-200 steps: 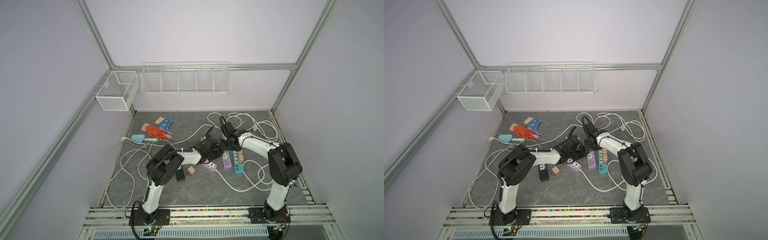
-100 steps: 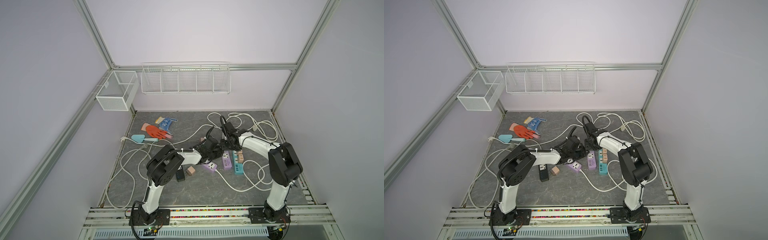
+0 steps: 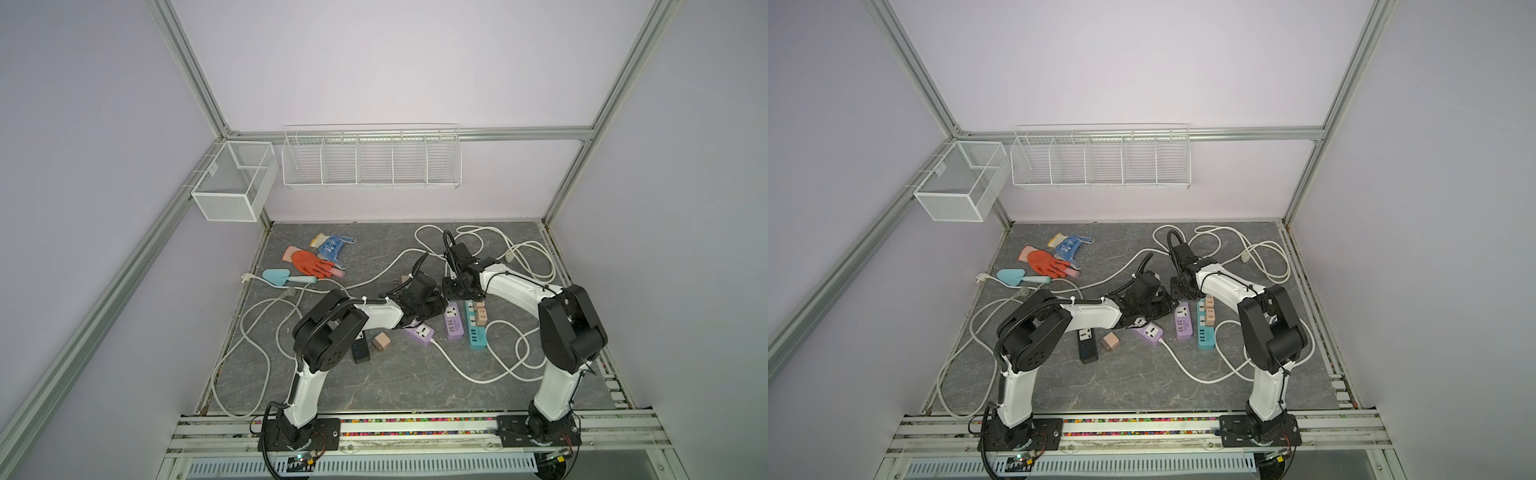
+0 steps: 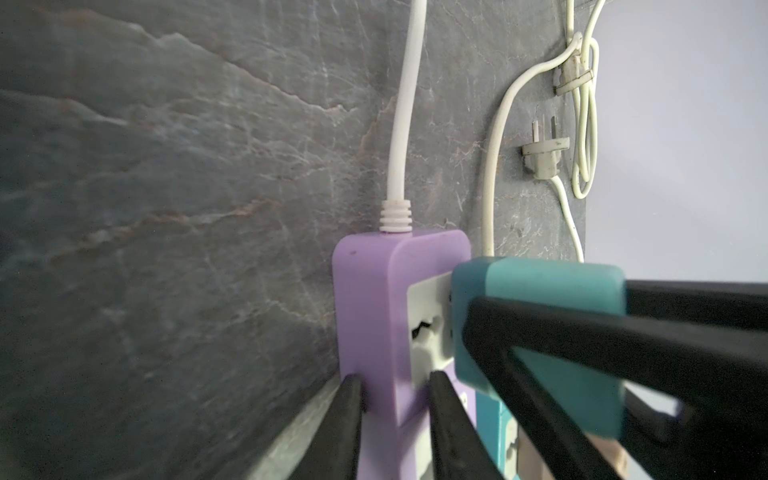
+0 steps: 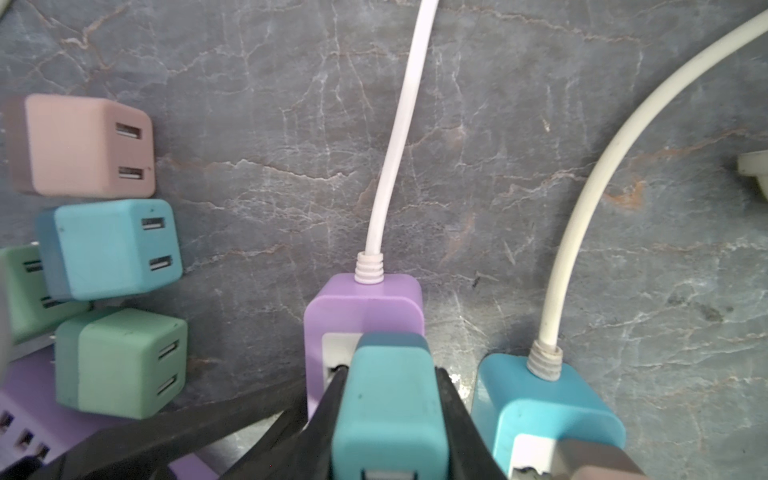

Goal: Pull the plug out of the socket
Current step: 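Tug the teal adapter away from the purple strip with the right gripper, then pull the teal adapter free and lift it with the right gripper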

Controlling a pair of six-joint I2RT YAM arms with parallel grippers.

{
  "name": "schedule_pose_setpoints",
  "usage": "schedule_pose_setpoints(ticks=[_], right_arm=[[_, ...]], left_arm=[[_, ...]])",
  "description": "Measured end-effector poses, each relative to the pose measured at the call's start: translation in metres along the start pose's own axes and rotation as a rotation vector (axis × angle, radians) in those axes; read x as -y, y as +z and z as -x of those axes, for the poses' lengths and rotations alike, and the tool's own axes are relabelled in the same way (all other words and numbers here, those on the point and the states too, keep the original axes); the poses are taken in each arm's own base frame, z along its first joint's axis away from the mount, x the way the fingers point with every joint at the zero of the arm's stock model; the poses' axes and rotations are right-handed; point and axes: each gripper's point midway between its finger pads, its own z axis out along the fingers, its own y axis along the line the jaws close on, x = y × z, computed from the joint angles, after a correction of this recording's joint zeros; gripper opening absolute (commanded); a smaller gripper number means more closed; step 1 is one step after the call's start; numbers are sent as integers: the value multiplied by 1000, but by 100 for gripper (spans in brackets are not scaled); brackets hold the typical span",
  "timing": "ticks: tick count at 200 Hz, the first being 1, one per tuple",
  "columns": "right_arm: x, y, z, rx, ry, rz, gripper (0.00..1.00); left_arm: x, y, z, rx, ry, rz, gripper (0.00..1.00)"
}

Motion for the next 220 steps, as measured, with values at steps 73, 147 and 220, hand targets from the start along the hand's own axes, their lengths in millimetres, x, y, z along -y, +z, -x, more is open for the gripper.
schedule_pose_setpoints(ticks=[73, 147, 220], right_arm=[[-2, -7, 2, 18, 9, 13, 9], [-2, -7, 2, 16, 12, 20, 9], [-18, -12, 7, 43, -9, 78, 9]], left_arm=[[0, 0, 0, 0, 0, 0, 28], [0, 0, 0, 0, 1, 1, 27], [0, 0, 0, 1, 0, 1, 27]])
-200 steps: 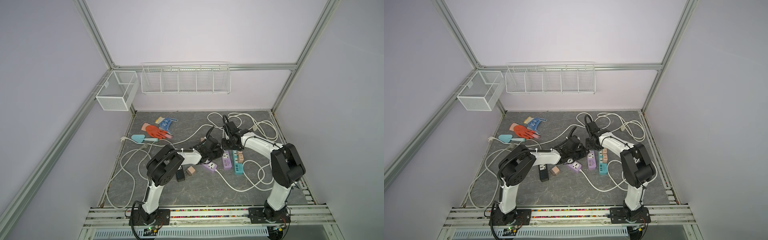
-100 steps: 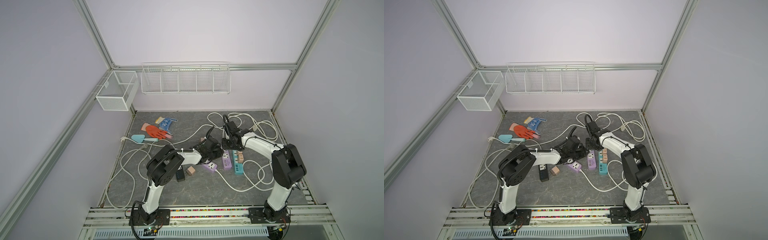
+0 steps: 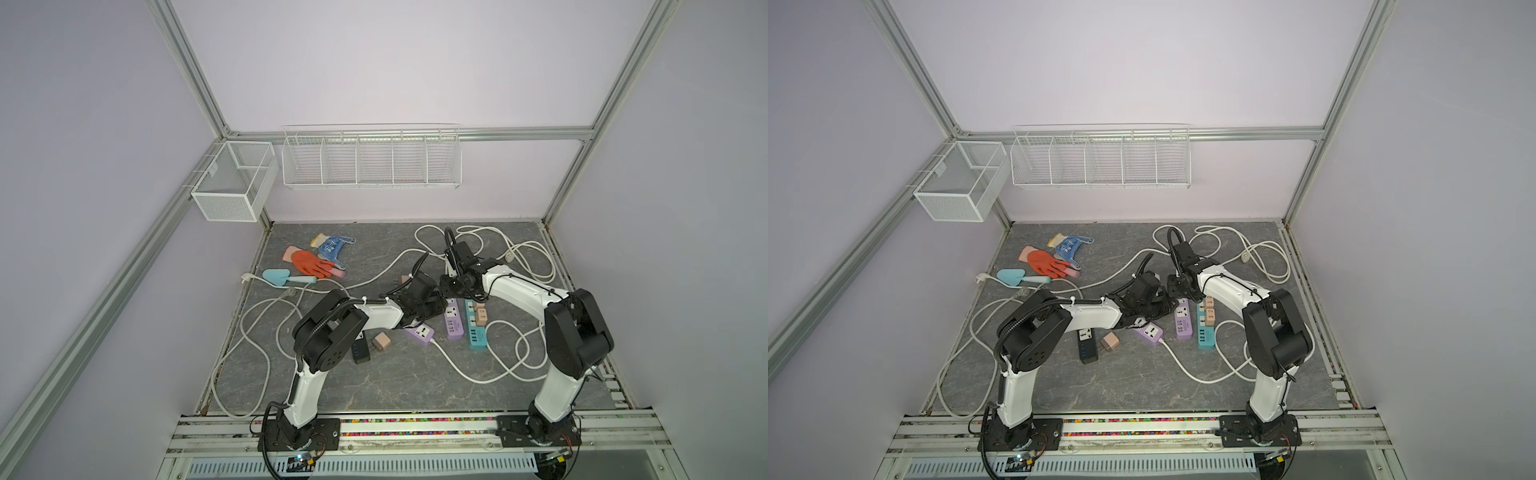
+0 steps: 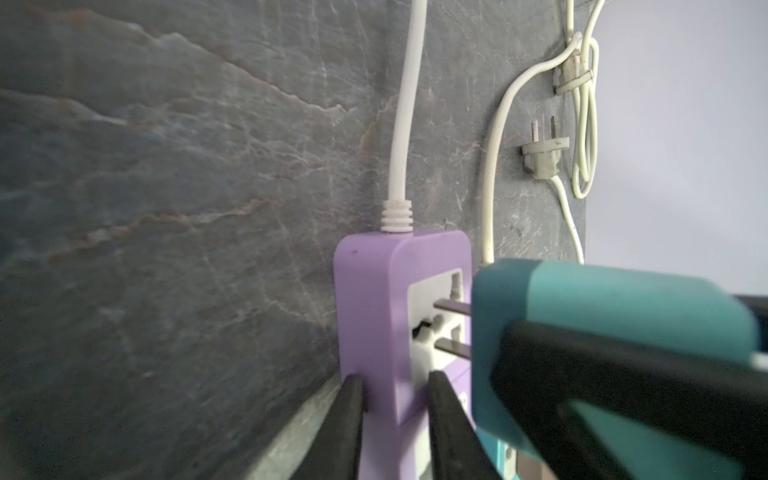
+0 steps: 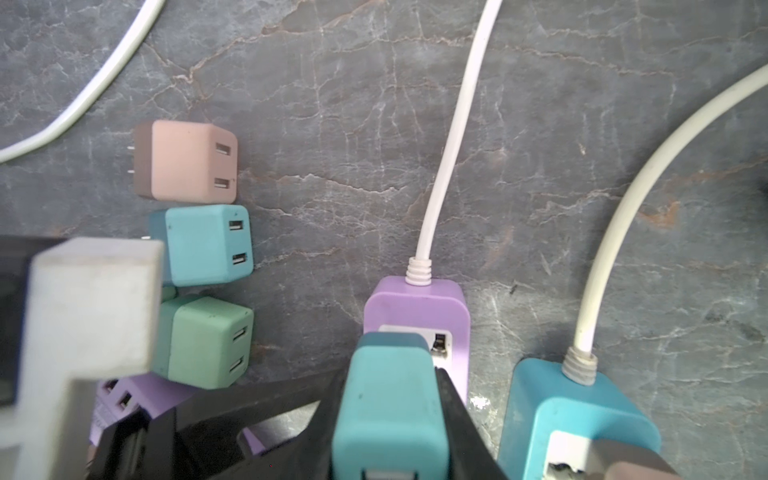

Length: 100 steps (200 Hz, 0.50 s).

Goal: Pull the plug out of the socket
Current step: 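Pull the teal adapter free and lift it with the right gripper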

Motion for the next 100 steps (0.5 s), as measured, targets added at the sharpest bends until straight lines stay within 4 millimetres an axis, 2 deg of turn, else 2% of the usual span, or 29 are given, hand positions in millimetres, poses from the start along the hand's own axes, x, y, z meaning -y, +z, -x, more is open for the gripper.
schedule_pose_setpoints(ticks=[28, 76, 100], right_arm=[[7, -8, 6, 27, -5, -21, 9], [16, -34, 23, 98, 8, -28, 8], [22, -42, 20, 108, 17, -23, 8]], left_arm=[[0, 0, 0, 0, 0, 0, 27], [2, 0, 1, -1, 8, 2, 27], [4, -1, 2, -10, 30, 23, 29]])
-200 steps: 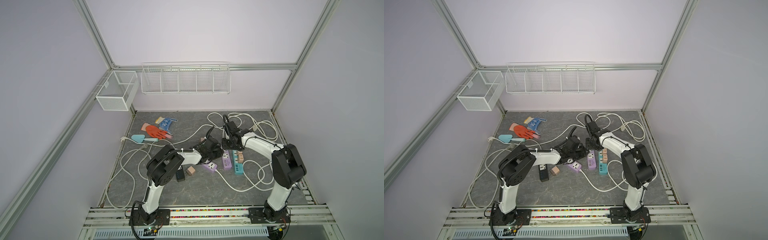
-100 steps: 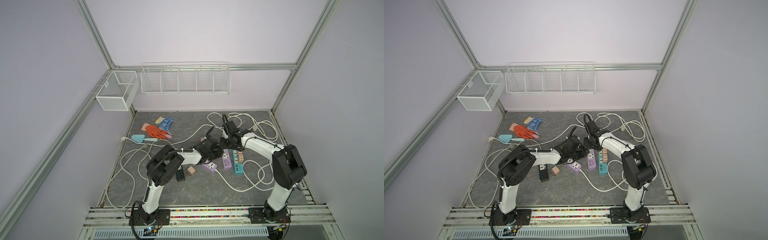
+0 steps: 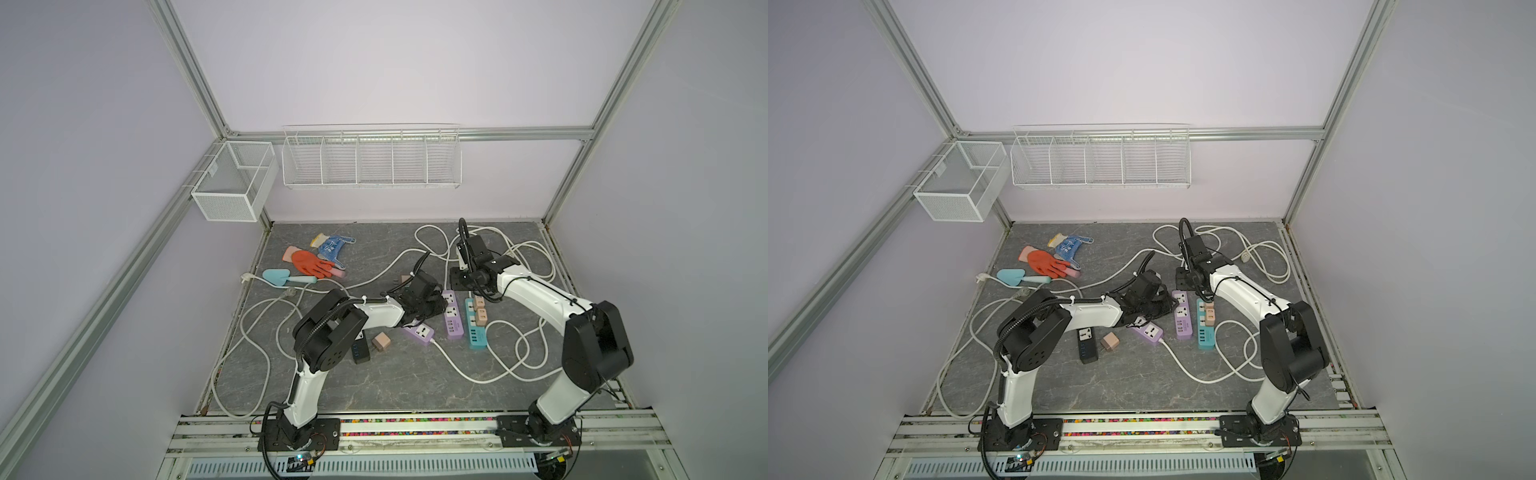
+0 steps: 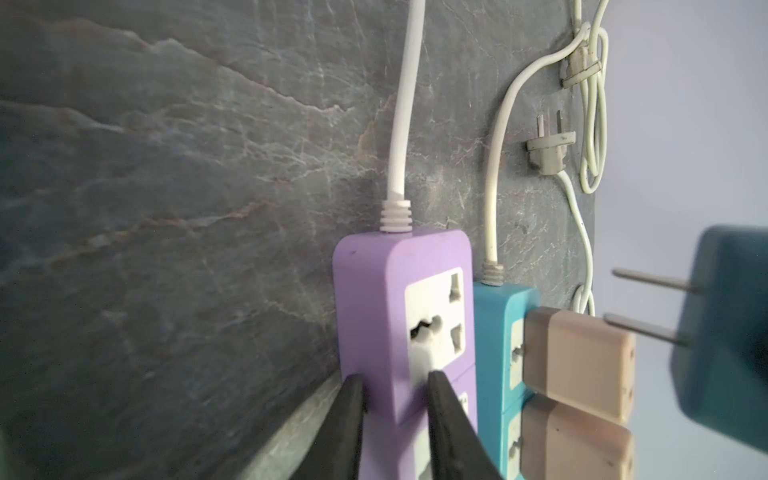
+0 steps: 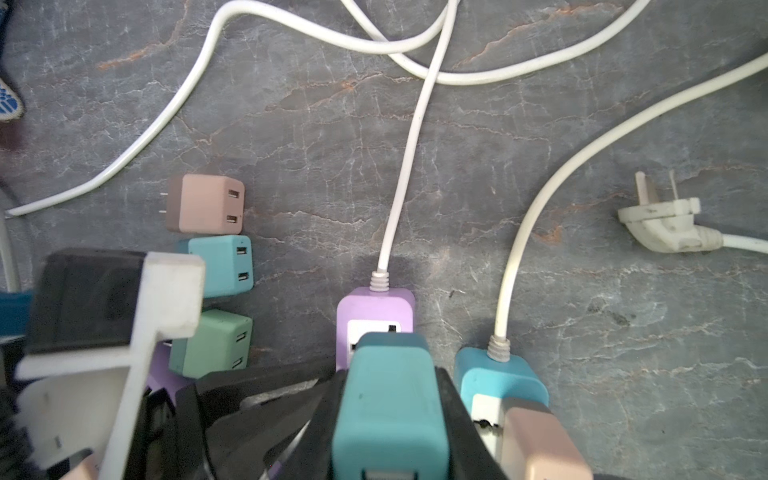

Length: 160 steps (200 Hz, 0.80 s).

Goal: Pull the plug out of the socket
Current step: 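Pull the teal adapter free and lift it with the right gripper, then carry the teal adapter toward the loose adapters while the left gripper withdraws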

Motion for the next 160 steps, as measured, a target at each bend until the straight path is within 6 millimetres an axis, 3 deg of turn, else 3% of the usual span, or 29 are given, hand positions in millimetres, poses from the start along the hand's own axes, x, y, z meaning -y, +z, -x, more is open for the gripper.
schedule_pose_setpoints(ticks=[34, 56, 77, 110, 131, 160], right_arm=[[4, -14, -8, 7, 13, 28, 9], [2, -27, -8, 24, 18, 62, 9], [-4, -37, -4, 48, 20, 100, 10], [-12, -45, 0, 67, 18, 147, 11], [-21, -44, 1, 72, 20, 189, 11], [-38, -35, 5, 70, 27, 248, 10]], left_arm=[[-1, -4, 0, -16, 47, 51, 31], [-3, -17, 2, -16, 71, 90, 33], [8, -40, 16, 24, 98, 87, 33], [22, -93, 45, 130, 113, 51, 35], [13, -119, 54, 179, 105, 59, 35], [-17, -140, 58, 214, 86, 120, 37]])
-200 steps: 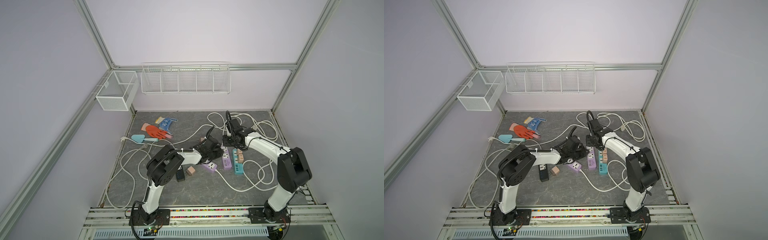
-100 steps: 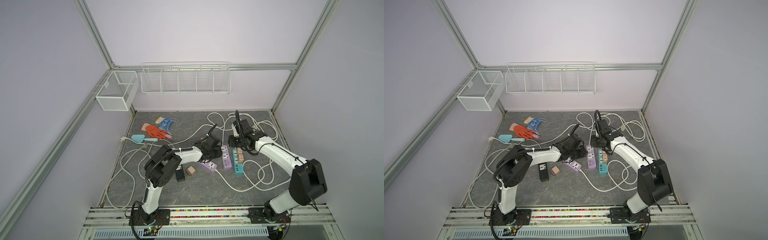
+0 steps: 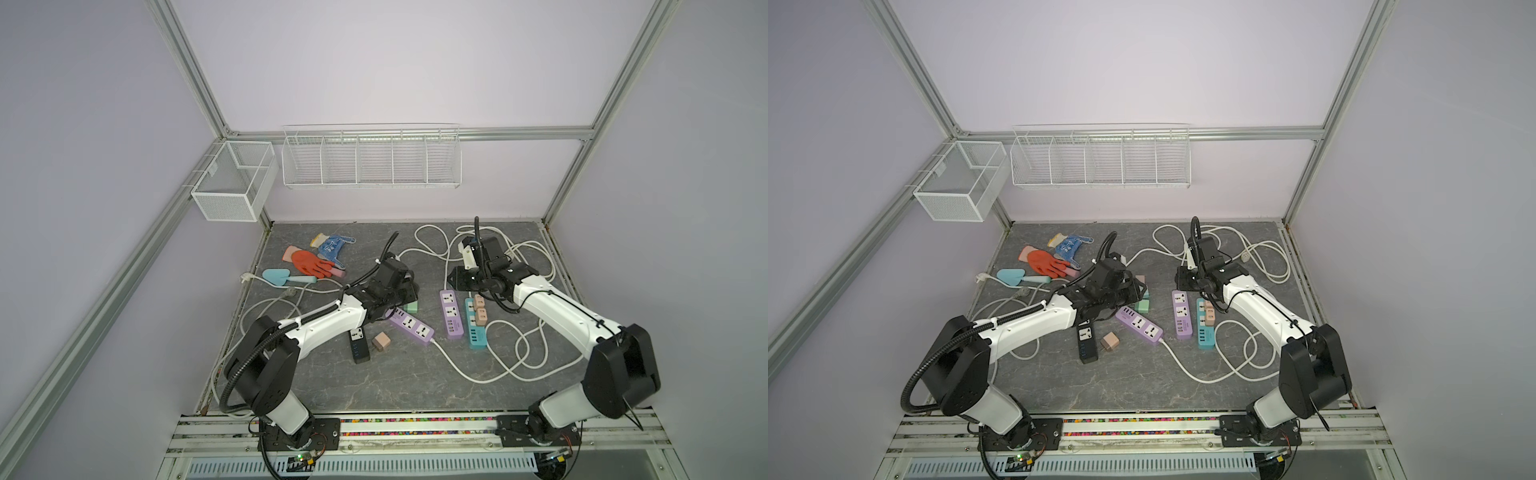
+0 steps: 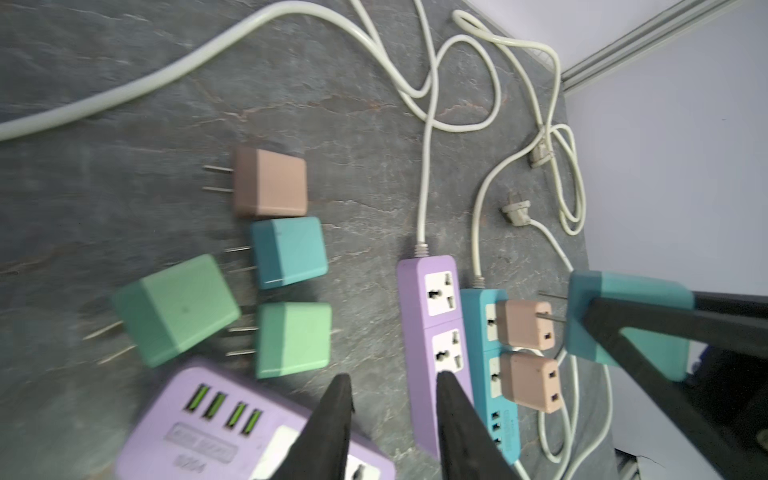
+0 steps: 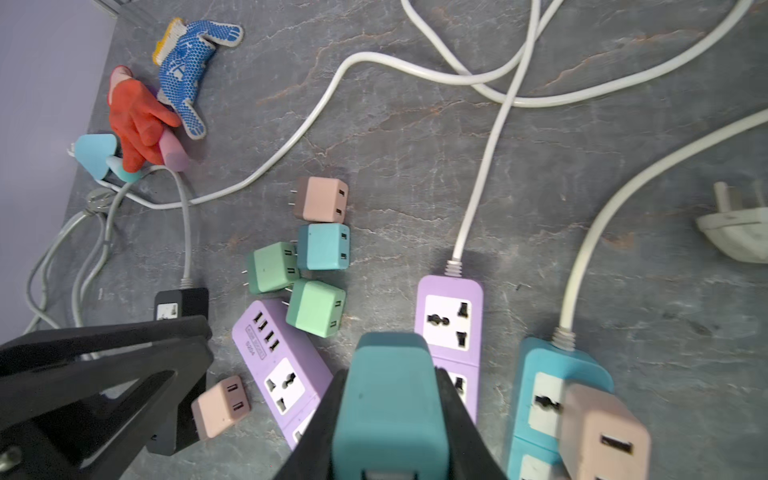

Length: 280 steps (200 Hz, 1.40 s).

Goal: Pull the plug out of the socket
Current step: 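Carry the teal adapter toward the loose adapters while the left gripper withdraws, then lower the teal adapter beside the loose adapters and open the right gripper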

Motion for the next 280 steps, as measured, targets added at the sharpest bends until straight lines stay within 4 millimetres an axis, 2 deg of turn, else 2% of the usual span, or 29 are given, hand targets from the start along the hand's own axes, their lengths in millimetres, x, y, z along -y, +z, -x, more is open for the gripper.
schedule_pose_setpoints(ticks=[34, 70, 103, 146, 186, 217, 280], right_arm=[[-10, 33, 2, -26, 30, 37, 10], [-14, 64, 14, -33, 62, 59, 11], [-19, 91, 23, -42, 101, 88, 11], [-13, 124, 16, -83, 145, 90, 12], [-16, 138, 17, -91, 151, 116, 15], [-19, 148, 20, -91, 150, 140, 17], [-18, 165, 11, -129, 157, 156, 20]], left_arm=[[-22, -16, 3, 27, -10, 64, 39], [-17, -34, 14, 66, -3, 41, 42], [-15, -37, 15, 71, 18, 34, 44], [-18, -35, 10, 59, 40, 39, 47], [-23, -32, -1, 29, 58, 29, 48], [-20, -32, -1, 28, 63, 12, 49], [-16, -32, 1, 32, 64, -7, 49]])
